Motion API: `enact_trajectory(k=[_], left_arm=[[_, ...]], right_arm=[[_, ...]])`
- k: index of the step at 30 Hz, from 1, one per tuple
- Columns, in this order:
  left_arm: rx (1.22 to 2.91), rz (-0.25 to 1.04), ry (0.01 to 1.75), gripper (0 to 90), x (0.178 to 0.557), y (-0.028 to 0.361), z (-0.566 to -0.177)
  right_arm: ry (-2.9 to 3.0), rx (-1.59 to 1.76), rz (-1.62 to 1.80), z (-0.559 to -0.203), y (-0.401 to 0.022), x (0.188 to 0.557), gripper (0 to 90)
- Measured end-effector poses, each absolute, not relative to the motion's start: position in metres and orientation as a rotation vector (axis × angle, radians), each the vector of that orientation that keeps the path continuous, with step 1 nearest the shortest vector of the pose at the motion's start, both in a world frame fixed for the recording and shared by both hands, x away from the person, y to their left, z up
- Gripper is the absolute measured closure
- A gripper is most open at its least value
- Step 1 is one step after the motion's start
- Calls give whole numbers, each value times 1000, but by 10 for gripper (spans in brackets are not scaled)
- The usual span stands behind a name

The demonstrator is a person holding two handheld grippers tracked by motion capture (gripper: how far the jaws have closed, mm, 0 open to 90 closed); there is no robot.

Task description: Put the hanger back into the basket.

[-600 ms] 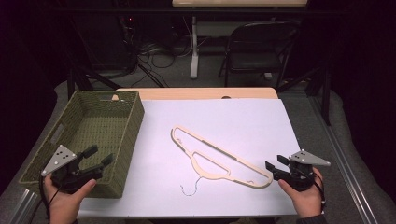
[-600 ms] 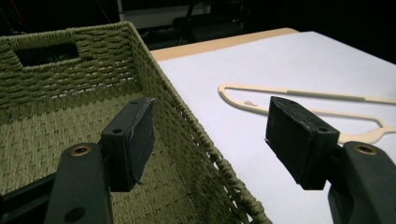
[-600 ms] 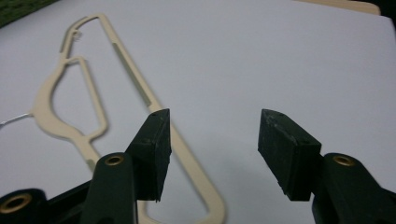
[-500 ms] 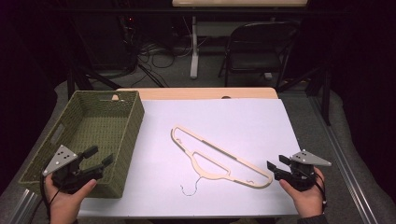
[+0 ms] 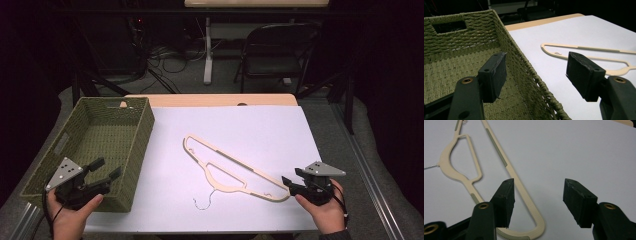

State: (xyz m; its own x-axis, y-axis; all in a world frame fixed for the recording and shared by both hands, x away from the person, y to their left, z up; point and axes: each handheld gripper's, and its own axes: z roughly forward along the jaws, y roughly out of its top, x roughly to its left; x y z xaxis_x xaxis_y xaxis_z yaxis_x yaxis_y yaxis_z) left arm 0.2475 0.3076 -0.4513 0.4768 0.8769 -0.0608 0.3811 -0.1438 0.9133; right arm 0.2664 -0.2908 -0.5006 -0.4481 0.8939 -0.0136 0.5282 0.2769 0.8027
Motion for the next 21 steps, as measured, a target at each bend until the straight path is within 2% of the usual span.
enact_trajectory(k=[13,21], left_arm=[[1766,612,1090,329,252,305,-456],[1759,611,1088,328,250,305,-454]], right_arm=[[2182,1287,963,-496,-286,278,396],[2278,1201,898,-465,-255,296,397]])
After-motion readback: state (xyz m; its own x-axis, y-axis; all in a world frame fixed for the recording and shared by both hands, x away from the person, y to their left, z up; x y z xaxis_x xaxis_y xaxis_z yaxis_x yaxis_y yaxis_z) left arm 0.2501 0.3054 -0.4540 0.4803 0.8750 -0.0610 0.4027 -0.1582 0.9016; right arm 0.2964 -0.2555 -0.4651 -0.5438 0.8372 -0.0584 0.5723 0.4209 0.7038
